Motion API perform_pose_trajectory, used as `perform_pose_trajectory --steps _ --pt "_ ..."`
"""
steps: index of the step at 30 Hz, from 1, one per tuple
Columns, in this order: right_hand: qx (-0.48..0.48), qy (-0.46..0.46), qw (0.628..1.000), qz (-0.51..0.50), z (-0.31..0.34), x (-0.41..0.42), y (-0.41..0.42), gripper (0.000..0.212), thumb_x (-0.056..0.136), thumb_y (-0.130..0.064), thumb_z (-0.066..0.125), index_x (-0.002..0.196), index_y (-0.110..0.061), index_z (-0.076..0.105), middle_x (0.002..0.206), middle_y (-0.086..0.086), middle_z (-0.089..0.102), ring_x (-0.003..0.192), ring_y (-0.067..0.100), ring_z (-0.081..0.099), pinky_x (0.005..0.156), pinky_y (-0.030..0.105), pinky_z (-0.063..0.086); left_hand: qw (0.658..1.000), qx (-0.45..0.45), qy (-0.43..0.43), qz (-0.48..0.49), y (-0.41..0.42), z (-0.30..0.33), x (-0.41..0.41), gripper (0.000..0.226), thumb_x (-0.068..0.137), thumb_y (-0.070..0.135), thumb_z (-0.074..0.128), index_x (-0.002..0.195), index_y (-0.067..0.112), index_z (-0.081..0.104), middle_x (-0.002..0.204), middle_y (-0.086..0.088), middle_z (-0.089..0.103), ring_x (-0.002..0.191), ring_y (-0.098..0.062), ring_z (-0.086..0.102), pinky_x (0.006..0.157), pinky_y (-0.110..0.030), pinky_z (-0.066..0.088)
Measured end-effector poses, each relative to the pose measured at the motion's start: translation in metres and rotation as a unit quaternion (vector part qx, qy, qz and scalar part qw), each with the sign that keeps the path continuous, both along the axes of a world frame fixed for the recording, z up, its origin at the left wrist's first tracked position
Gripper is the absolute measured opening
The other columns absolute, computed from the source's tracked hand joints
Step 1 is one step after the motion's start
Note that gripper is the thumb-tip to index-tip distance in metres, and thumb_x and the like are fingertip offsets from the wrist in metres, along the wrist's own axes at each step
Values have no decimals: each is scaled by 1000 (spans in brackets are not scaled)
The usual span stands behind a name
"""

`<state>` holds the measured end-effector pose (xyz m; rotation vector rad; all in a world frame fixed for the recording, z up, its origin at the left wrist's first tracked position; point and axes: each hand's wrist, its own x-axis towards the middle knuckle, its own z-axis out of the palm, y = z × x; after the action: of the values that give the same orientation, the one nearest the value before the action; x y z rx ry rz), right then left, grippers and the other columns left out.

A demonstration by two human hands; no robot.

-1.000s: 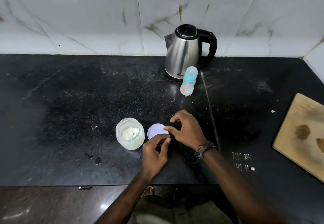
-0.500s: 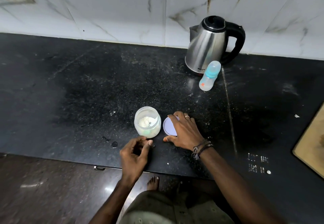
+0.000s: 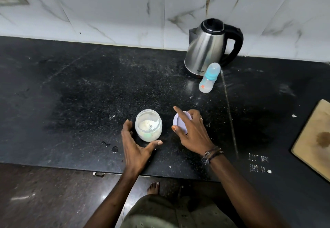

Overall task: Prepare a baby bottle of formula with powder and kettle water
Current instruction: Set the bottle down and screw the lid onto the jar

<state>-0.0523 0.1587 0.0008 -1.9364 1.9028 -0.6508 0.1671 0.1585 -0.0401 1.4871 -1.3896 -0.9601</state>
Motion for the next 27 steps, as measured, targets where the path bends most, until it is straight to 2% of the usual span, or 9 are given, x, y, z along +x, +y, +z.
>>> perform_pose_trajectory --steps 5,9,11,14,16,19,22,24,27 --pt "-28 -157 985 -66 12 -8 16 53 89 -58 53 138 -40 46 124 -3 41 108 14 54 94 35 52 999 10 24 -22 -7 6 -9 142 42 58 95 157 18 24 154 1 44 143 -15 44 120 -40 38" --pt "-74 -247 957 -134 20 -18 23 48 82 -54 69 117 -27 49 114 -3 58 102 15 62 82 42 58 999 -23 25 -16 -9 11 -17 119 46 51 97 146 18 43 142 5 55 132 -14 53 113 -39 45" --pt "-95 -252 951 -154 23 -25 25 43 79 -52 73 104 -24 50 106 -1 60 100 18 64 79 46 57 999 -38 22 -10 -7 15 -22 104 50 44 96 140 24 47 134 10 56 124 -8 55 109 -31 46" --pt "-143 -223 953 -145 28 -33 27 35 78 -45 76 84 -21 50 106 1 62 104 17 62 80 43 55 998 -49 23 -26 -3 20 -27 97 54 39 96 138 23 50 133 6 59 121 -6 56 105 -13 42" --pt "-162 -228 951 -133 35 -36 28 35 79 -41 75 72 -21 47 107 4 65 109 16 63 81 41 55 997 -54 27 -53 -2 23 -34 96 56 36 96 139 17 51 133 4 62 122 -8 58 104 -11 41" --pt "-155 -256 948 -104 52 -35 28 40 81 -36 73 63 -16 43 107 6 69 116 11 63 83 39 54 994 -67 35 -84 0 29 -45 93 57 32 97 137 24 51 131 13 63 122 3 58 103 -13 43" --pt "-165 -230 954 -99 74 -50 45 33 80 -36 73 70 -14 49 118 2 70 121 13 61 93 37 50 987 -73 22 -144 4 37 -74 92 57 31 98 137 20 53 131 9 64 123 -2 60 105 -23 49" --pt "-136 -227 963 -59 88 -51 46 27 79 -35 75 85 -16 56 130 -5 65 123 17 59 98 43 48 985 -71 29 -158 4 38 -81 97 57 26 101 140 13 53 135 1 65 125 -14 62 106 -39 52" --pt "-80 -195 977 8 106 -47 45 40 78 -29 77 114 -19 60 139 -7 58 130 15 53 105 47 45 981 -81 40 -174 3 38 -85 97 58 23 101 143 17 53 136 -3 65 125 -25 64 100 -51 54"
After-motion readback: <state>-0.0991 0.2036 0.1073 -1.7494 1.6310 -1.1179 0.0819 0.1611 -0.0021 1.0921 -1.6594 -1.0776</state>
